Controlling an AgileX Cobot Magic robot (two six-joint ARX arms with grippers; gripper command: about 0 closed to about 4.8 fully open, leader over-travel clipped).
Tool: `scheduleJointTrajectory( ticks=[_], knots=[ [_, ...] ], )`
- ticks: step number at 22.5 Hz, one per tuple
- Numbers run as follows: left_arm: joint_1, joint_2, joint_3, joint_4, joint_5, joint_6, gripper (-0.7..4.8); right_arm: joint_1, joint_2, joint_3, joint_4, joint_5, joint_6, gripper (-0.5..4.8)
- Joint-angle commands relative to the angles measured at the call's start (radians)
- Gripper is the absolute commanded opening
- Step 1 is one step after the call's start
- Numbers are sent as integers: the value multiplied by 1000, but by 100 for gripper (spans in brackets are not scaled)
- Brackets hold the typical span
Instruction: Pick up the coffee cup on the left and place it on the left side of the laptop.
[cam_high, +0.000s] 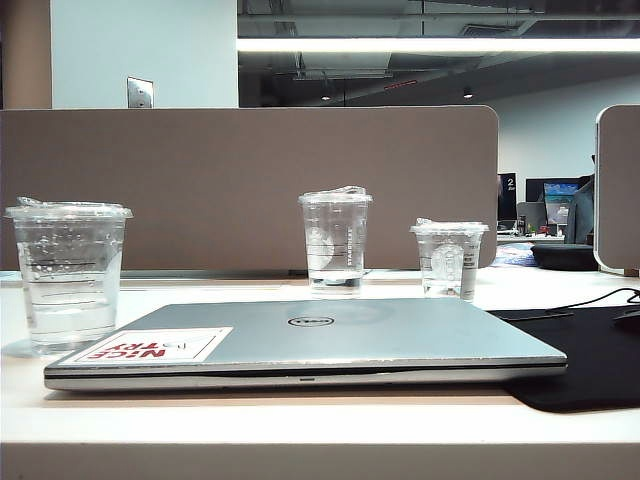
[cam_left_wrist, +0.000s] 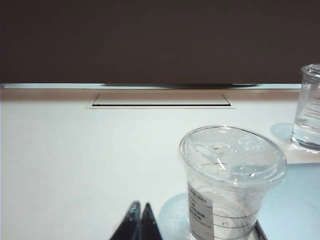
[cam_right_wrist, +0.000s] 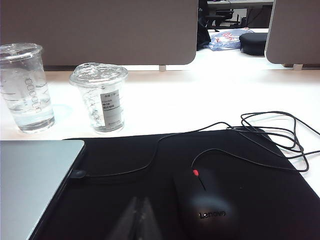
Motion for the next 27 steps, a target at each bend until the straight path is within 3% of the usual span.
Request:
scheduleJointTrajectory(
  ticks=[1,27],
  knots=[
    [0,1,3,6,0,-3,-5,-1,-2,-4,17,2,3,-4],
    [0,1,3,6,0,-3,-5,-1,-2,-4,32,2,4,-4]
  ],
)
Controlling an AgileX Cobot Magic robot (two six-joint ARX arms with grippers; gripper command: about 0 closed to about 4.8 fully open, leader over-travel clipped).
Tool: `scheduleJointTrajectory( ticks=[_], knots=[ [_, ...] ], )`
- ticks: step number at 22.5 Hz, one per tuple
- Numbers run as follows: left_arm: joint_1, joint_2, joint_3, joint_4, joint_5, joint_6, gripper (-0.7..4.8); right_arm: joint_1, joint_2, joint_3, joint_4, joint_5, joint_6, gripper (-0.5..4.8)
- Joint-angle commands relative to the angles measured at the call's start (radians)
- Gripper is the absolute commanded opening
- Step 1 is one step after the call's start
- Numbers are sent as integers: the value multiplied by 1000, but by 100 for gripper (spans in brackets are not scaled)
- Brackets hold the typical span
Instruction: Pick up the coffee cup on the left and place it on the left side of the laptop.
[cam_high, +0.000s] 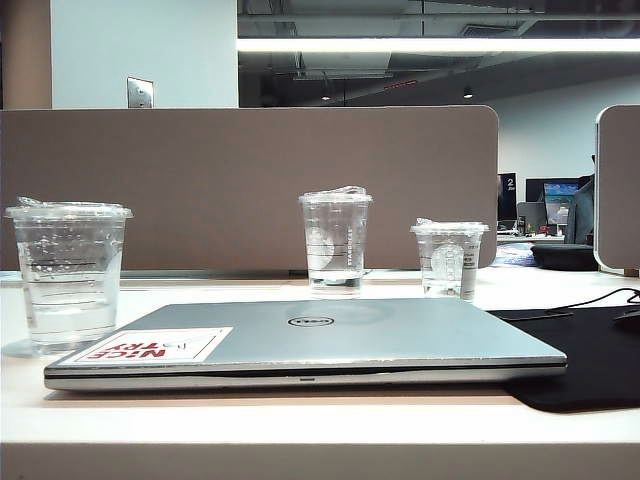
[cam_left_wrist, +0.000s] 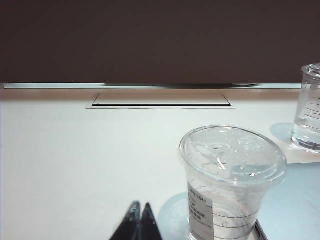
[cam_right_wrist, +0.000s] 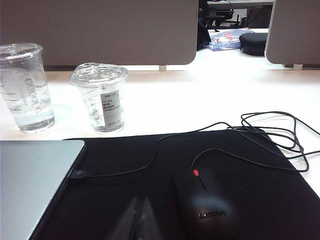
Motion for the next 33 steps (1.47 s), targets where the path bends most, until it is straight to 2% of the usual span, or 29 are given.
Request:
scheduleJointTrajectory(
  ticks=[1,33],
  knots=[
    [1,0,3,6,0,-3,-5,-2,-2,-4,37,2,4,-4],
    [0,0,3,6,0,-3,-5,-2,-2,-4,70,0,4,-4]
  ],
)
